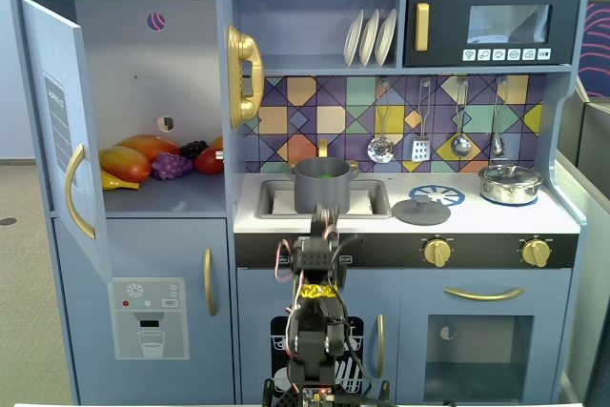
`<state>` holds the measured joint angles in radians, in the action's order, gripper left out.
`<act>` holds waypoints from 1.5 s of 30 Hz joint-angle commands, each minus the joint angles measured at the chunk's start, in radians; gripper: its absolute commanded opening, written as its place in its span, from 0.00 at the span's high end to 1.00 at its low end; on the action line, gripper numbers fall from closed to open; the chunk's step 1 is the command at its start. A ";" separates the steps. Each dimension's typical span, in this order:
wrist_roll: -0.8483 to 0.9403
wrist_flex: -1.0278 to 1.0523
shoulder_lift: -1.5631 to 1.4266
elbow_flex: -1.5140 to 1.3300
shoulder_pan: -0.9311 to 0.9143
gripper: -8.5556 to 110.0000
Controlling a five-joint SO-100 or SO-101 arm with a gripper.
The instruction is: Pick up the green pineapple from the left cabinet and place it in the gray recipient
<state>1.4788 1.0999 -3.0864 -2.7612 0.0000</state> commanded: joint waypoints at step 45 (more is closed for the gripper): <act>0.034 0.430 -0.092 -0.241 -0.012 0.88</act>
<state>1.5509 1.3560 -3.1845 -2.9959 0.0061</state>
